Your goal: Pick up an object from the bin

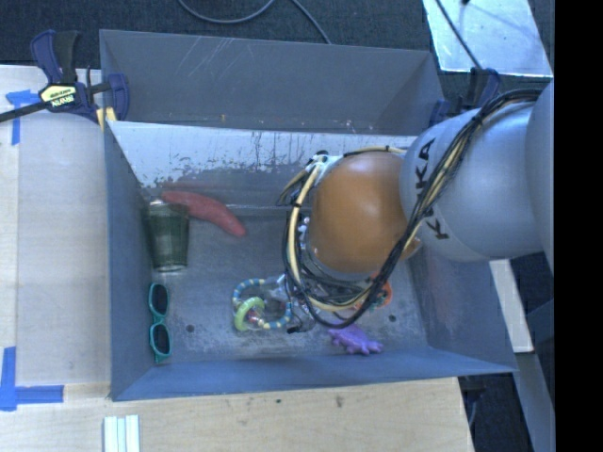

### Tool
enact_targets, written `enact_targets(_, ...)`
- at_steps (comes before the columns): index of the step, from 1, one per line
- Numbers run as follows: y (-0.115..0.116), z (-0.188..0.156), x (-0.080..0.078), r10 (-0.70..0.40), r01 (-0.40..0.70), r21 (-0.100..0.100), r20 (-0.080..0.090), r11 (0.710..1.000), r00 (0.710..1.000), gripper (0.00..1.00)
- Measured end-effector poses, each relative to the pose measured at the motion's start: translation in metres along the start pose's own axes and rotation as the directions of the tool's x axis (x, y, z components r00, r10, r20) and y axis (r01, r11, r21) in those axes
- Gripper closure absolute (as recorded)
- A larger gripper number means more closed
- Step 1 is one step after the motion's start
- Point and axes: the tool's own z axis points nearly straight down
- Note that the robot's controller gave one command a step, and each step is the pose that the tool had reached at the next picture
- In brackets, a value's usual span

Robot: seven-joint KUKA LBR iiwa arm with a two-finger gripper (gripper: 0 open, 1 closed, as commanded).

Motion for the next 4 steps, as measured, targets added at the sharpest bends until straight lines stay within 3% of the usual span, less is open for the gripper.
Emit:
enact_targets(3,0.0,-0.001,0.0,0.0,0.0,0.0,0.001,1.0,1.0,1.0)
enact_targets(4,-0.036,-0.005,0.051,-0.334,0.334,-0.002,-0.001,0.942,0.942,1.0)
